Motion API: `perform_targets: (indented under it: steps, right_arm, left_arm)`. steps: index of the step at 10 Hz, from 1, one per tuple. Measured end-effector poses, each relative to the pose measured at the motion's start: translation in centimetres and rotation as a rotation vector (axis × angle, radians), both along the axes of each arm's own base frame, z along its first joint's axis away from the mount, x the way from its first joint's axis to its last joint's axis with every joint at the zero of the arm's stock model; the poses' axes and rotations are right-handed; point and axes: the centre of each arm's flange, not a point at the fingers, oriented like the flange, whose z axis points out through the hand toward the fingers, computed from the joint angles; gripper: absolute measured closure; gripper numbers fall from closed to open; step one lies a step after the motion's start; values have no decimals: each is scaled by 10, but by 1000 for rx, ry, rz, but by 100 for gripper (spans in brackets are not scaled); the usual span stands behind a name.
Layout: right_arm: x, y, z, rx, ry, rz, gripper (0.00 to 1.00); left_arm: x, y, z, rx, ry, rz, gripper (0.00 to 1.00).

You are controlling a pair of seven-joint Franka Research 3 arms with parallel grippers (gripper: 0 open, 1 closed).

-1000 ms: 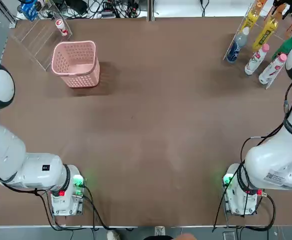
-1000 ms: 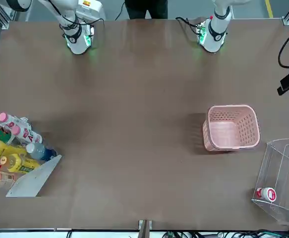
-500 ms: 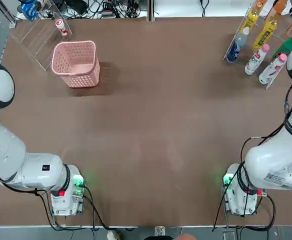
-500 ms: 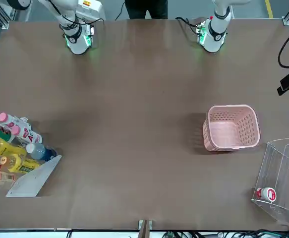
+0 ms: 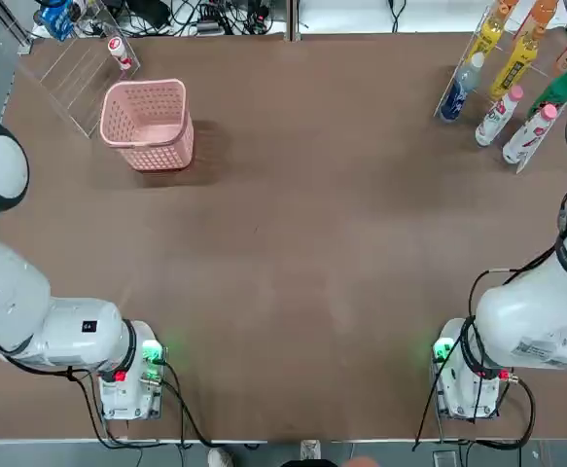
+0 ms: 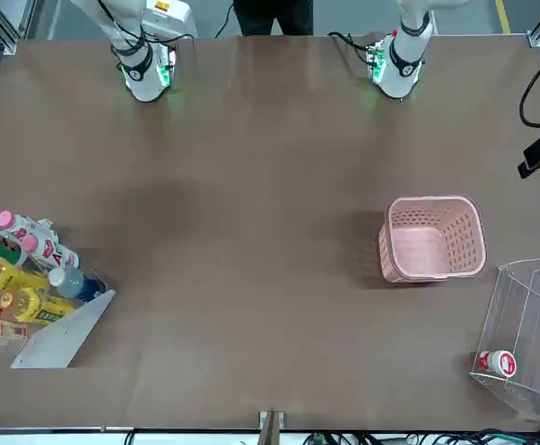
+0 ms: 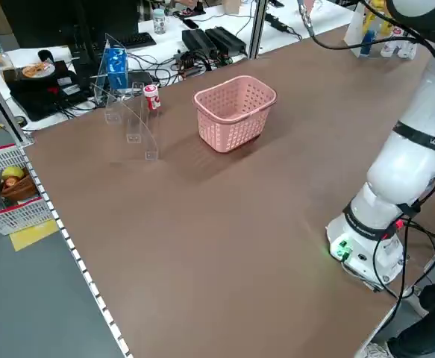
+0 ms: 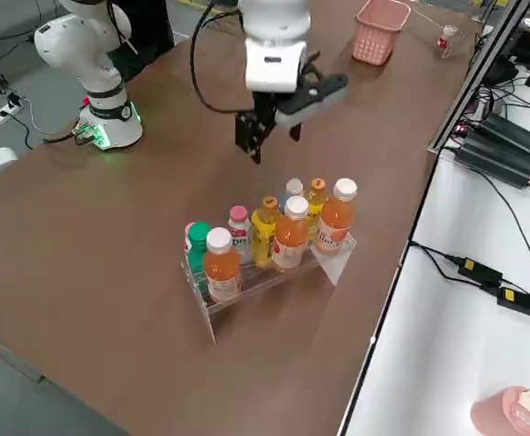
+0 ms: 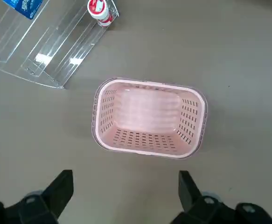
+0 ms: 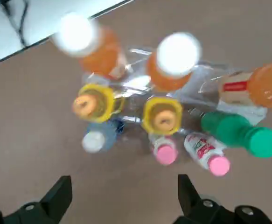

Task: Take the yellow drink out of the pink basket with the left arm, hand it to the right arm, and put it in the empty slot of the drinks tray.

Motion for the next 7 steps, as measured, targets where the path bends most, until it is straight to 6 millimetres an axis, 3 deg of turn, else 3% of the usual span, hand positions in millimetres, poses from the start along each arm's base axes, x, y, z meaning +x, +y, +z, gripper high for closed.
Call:
perform_targets:
  steps: [1,3,5,6,7]
  right_arm:
    - [-3,34,14,-8,7,53,0]
    - [-4,121,39,-66,-4,190,0]
    - [-7,197,45,-83,-13,303,0]
    - [-8,213,44,-84,-11,330,0]
    - [-11,215,45,-76,-10,337,0]
  left_arm:
    - [0,0,0,0,0,0,0]
    - [0,0,0,0,0,1,0]
    - [0,0,0,0,0,0,0]
    - [0,0,0,0,0,0,0]
    - [0,0,0,0,0,0,0]
